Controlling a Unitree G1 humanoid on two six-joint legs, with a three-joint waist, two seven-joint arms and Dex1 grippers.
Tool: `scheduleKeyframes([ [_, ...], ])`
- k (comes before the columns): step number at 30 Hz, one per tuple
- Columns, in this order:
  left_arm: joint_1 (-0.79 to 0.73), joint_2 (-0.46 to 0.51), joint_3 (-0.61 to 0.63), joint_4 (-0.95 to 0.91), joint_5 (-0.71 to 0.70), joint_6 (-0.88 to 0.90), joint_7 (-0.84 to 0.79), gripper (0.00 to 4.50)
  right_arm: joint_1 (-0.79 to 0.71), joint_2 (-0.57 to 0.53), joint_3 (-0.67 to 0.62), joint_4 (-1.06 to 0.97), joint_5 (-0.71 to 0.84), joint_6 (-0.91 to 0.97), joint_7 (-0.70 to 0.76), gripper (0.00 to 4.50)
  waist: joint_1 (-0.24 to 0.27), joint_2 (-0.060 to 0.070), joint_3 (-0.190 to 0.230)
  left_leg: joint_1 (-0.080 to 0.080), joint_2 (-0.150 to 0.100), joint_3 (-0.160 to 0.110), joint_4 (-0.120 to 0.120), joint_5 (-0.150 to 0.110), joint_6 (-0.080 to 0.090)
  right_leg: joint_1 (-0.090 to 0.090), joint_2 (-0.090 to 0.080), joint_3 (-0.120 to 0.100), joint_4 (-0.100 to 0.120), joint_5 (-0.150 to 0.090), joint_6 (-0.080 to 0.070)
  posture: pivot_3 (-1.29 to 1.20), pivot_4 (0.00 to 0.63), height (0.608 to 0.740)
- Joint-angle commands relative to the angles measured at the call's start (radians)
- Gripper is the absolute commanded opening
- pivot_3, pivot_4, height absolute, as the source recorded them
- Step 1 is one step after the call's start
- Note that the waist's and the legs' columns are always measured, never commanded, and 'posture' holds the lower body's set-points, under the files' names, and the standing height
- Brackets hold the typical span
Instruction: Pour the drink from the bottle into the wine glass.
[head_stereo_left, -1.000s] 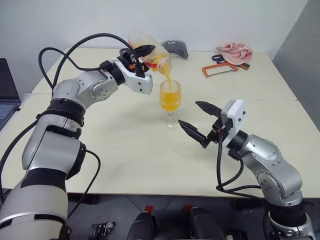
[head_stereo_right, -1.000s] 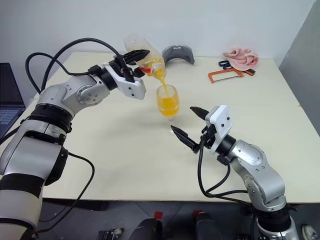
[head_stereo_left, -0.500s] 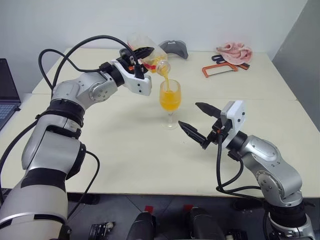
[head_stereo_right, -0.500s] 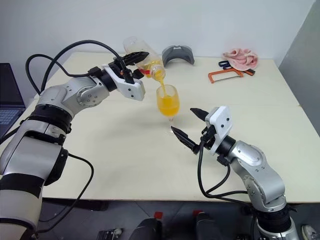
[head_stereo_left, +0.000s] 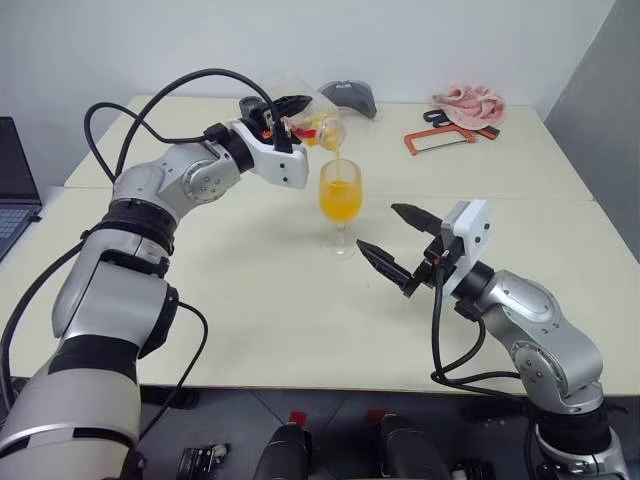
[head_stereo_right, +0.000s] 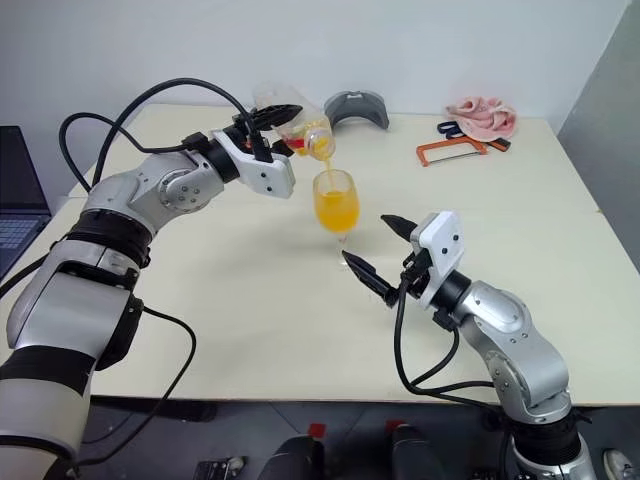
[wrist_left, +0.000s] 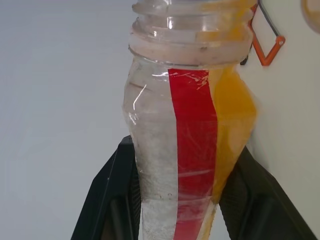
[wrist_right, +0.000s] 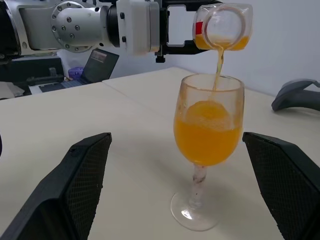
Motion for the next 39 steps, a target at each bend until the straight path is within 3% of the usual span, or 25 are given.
scheduleKeyframes([
  [1,0.026,-0.03,0.101,-0.024,-0.176,0.048,-0.131,1.67,-0.026,0.01,-0.003,-0.026,-0.005,-0.02,-0.011,4.5,-0.001,0.0,0.0,0.0,0.0,0.0,0.0,0.0,0.0,0.0,0.0,0.0,0.0,0.0,0.0,0.0,0.15,0.74],
  [7,0.126,-0.074,0.228,-0.128,-0.4,0.201,-0.32,1.67,-0.052,0.013,-0.002,-0.013,-0.017,-0.04,-0.001,4.5,-0.014,0.0,0.0,0.0,0.0,-0.001,0.001,0.0,-0.001,0.0,0.0,0.0,0.001,0.0,0.0,0.0,0.15,0.74],
  [12,0.258,-0.115,0.384,-0.319,-0.642,0.489,-0.439,1.67,-0.069,-0.046,0.025,-0.022,0.022,0.011,0.087,4.5,-0.017,0.0,0.0,0.0,0.006,-0.001,0.001,0.0,-0.001,0.0,0.0,0.0,0.001,0.0,0.0,0.0,0.15,0.74],
  [17,0.506,-0.131,0.541,-0.62,-0.852,0.825,-0.445,1.66,-0.145,-0.119,0.117,-0.009,0.008,0.095,0.155,4.5,-0.031,0.001,-0.001,0.001,0.007,-0.002,0.001,0.0,-0.001,0.0,0.001,0.001,0.002,0.0,0.0,0.0,0.15,0.74],
  [25,0.727,-0.126,0.697,-0.784,-0.971,1.029,-0.372,1.66,-0.267,-0.038,0.197,0.064,-0.015,0.129,0.149,4.5,-0.034,-0.001,-0.001,0.001,0.007,-0.005,0.002,0.001,-0.001,0.001,0.0,0.0,0.002,0.0,0.0,0.0,0.15,0.74],
  [39,0.766,-0.105,0.739,-0.716,-0.997,1.04,-0.439,1.66,-0.34,0.017,0.231,0.128,-0.043,0.136,0.17,4.5,-0.015,-0.002,-0.002,0.001,0.006,-0.004,0.002,0.001,-0.001,0.001,0.0,0.0,0.001,0.0,0.0,0.0,0.15,0.74],
])
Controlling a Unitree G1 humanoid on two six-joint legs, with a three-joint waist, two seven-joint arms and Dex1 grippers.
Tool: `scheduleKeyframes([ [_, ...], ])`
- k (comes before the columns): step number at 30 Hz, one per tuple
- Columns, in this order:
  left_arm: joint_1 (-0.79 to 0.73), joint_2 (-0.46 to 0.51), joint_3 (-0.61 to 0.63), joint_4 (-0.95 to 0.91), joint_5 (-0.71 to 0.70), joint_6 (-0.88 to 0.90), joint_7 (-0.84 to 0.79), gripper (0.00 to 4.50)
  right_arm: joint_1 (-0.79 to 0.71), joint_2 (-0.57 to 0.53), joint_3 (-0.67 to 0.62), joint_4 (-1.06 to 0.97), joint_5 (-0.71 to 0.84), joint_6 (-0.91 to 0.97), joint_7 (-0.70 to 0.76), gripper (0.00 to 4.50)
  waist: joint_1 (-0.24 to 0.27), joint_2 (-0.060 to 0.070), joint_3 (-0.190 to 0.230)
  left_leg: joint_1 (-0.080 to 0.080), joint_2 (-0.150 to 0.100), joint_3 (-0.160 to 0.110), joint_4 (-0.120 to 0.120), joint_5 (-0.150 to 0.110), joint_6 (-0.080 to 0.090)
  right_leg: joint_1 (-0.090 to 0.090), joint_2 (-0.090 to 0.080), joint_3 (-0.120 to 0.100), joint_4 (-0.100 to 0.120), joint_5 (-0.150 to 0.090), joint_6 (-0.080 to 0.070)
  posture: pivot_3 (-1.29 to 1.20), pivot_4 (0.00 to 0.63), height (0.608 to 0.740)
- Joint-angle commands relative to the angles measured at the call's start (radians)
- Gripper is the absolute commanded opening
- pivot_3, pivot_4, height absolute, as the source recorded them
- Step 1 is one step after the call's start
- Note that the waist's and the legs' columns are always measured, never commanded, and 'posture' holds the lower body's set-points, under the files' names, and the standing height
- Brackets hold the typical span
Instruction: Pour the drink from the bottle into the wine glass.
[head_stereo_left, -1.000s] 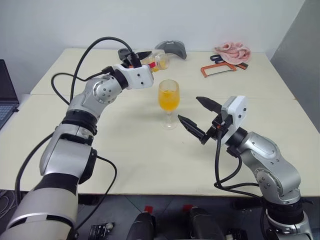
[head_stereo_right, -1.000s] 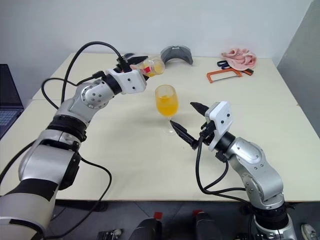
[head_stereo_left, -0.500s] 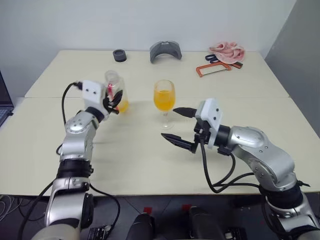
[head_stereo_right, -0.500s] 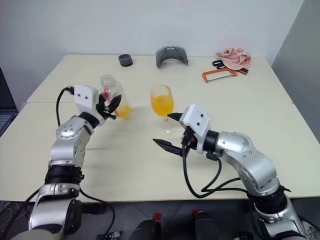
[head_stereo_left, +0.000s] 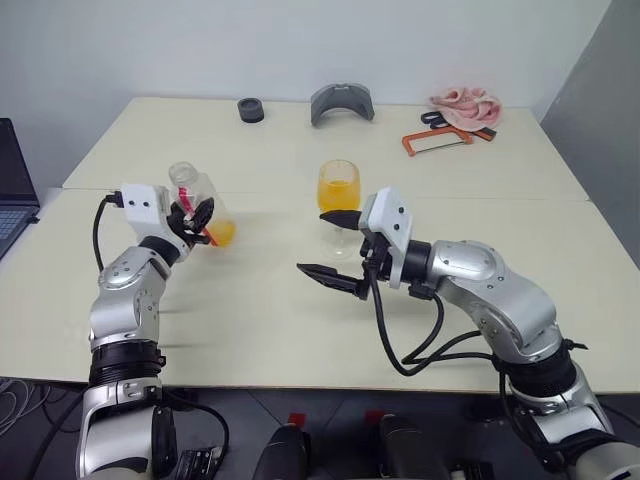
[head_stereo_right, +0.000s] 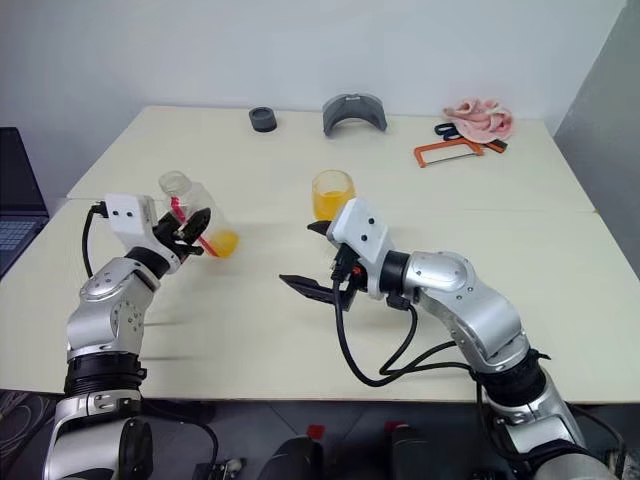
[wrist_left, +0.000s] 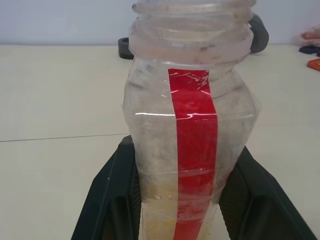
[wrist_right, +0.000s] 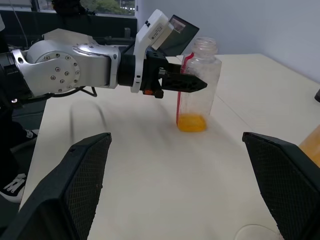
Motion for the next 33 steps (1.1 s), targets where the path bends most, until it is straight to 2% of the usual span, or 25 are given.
scheduleKeyframes([
  [1,-0.006,0.024,0.008,0.017,0.01,-0.048,-0.019,1.66,-0.026,0.011,-0.004,-0.016,0.003,0.0,0.01,4.5,0.0,0.0,0.0,0.0,0.0,0.0,0.0,0.0,0.0,0.0,0.0,0.0,0.0,0.0,0.0,0.0,0.15,0.74],
  [8,0.006,0.032,-0.011,0.023,0.034,-0.1,-0.048,3.99,-0.017,0.005,-0.009,-0.02,0.001,0.013,0.012,4.5,0.0,0.0,0.0,0.0,0.0,0.0,0.0,-0.001,0.002,0.0,0.0,0.0,0.0,0.0,0.0,0.0,0.15,0.74],
  [10,0.014,0.029,-0.013,0.017,0.038,-0.109,-0.047,4.48,-0.007,-0.001,-0.008,-0.024,-0.001,0.014,0.016,4.5,0.0,0.0,0.0,0.0,0.0,0.0,0.0,-0.001,0.002,0.0,0.0,0.0,0.0,0.0,0.0,0.0,0.15,0.74],
  [16,0.071,0.025,-0.021,-0.038,0.052,-0.134,-0.031,4.48,0.103,-0.058,-0.019,-0.051,-0.017,-0.016,0.025,4.5,0.002,0.0,0.0,0.0,0.0,0.0,-0.001,-0.002,0.003,0.0,0.0,0.0,-0.001,0.0,0.0,0.0,0.15,0.74],
  [23,0.179,0.006,0.003,-0.191,0.036,-0.105,0.023,4.48,0.381,-0.07,-0.072,-0.024,-0.084,-0.214,-0.017,4.5,0.007,0.0,0.0,0.0,0.001,0.0,-0.001,-0.002,0.004,0.0,-0.001,0.001,-0.001,0.0,0.0,0.0,0.15,0.74],
  [27,0.297,-0.016,0.004,-0.366,0.042,-0.022,0.089,4.48,0.534,0.017,-0.171,0.098,-0.143,-0.418,-0.128,4.5,0.007,-0.001,0.0,0.001,0.002,0.001,-0.002,-0.002,0.004,0.001,-0.001,0.002,-0.002,0.0,0.0,0.0,0.15,0.74],
  [33,0.441,-0.063,0.003,-0.514,0.041,-0.005,0.125,4.48,0.565,0.144,-0.288,0.264,-0.205,-0.62,-0.293,4.5,0.007,-0.001,-0.001,0.004,0.002,0.003,-0.003,-0.002,0.004,0.002,0.0,0.003,-0.001,0.0,0.0,0.0,0.15,0.74],
])
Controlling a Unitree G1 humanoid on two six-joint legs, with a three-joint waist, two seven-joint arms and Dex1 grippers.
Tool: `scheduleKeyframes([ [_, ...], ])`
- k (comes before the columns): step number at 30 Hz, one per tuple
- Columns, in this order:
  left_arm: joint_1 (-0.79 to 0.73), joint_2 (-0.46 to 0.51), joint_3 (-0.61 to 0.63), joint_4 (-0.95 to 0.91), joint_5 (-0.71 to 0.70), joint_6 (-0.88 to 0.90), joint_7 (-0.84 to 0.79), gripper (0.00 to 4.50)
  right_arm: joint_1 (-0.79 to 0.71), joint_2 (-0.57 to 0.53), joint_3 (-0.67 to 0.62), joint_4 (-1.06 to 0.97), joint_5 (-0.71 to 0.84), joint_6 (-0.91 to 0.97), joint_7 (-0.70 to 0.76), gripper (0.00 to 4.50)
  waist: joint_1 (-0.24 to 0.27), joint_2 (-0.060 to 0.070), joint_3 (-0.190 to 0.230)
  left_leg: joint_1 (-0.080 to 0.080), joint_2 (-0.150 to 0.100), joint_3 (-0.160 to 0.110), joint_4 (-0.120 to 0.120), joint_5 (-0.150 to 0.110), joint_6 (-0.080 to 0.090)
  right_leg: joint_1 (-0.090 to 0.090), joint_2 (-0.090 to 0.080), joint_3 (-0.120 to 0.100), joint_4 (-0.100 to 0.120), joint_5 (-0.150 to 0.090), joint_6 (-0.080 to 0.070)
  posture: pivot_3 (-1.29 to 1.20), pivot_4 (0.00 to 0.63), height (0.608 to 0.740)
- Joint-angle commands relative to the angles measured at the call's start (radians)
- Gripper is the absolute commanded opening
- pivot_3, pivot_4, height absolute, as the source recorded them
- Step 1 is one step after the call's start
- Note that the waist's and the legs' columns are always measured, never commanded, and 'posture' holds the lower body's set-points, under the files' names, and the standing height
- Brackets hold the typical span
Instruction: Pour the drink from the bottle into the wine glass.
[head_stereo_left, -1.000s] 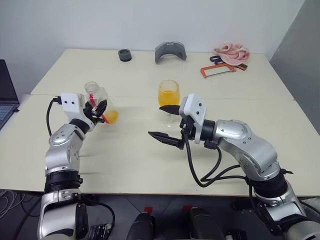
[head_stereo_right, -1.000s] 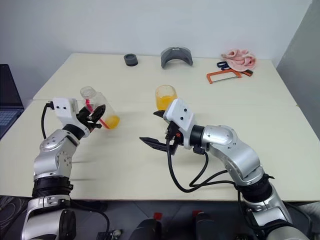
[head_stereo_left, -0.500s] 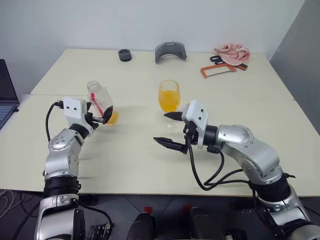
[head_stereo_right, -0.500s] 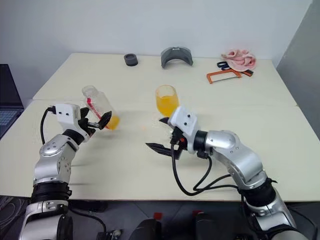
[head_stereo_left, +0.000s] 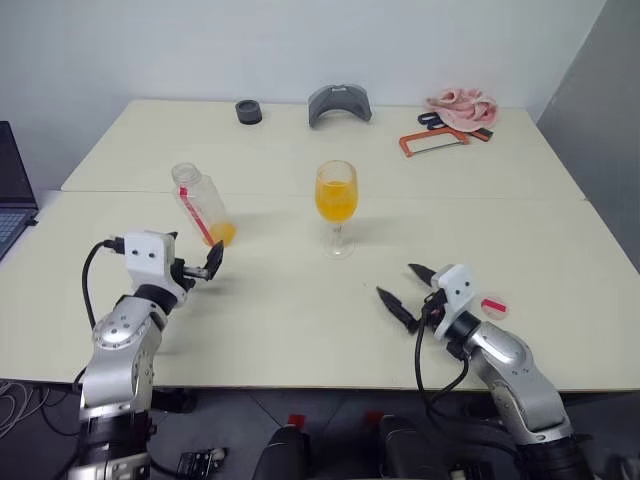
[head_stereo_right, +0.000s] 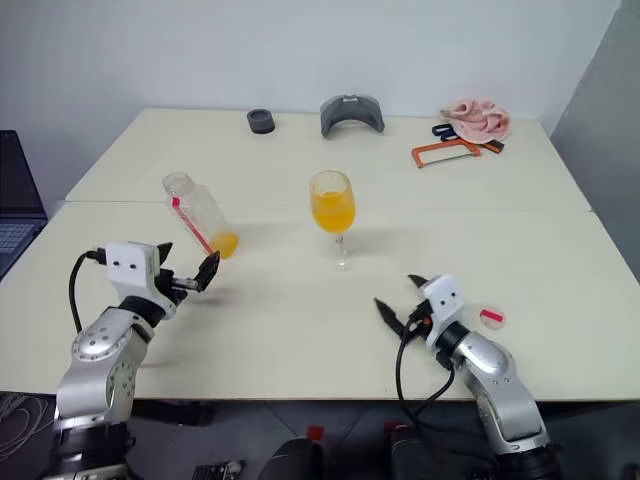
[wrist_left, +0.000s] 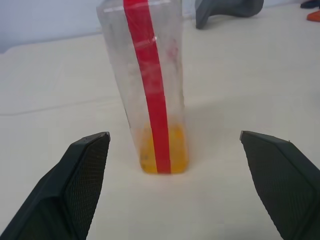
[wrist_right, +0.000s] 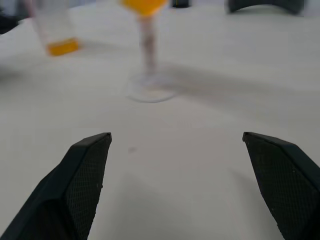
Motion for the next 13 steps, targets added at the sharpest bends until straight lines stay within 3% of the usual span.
scheduleKeyframes([
  [1,0.044,-0.021,0.021,-0.096,-0.008,-0.008,0.026,4.48,-0.008,0.051,-0.059,0.05,-0.026,-0.112,-0.082,4.5,0.001,0.0,0.0,0.0,0.0,0.0,0.0,0.0,0.0,0.0,0.0,0.0,0.0,0.0,0.0,0.0,0.15,0.74],
  [13,0.092,-0.052,0.035,-0.142,-0.006,-0.061,0.042,4.48,-0.068,0.088,-0.069,0.171,-0.057,-0.195,-0.107,4.5,0.003,0.0,0.0,0.001,0.0,0.001,0.0,0.0,0.0,0.001,0.001,0.0,0.0,0.0,0.0,0.0,0.15,0.74],
])
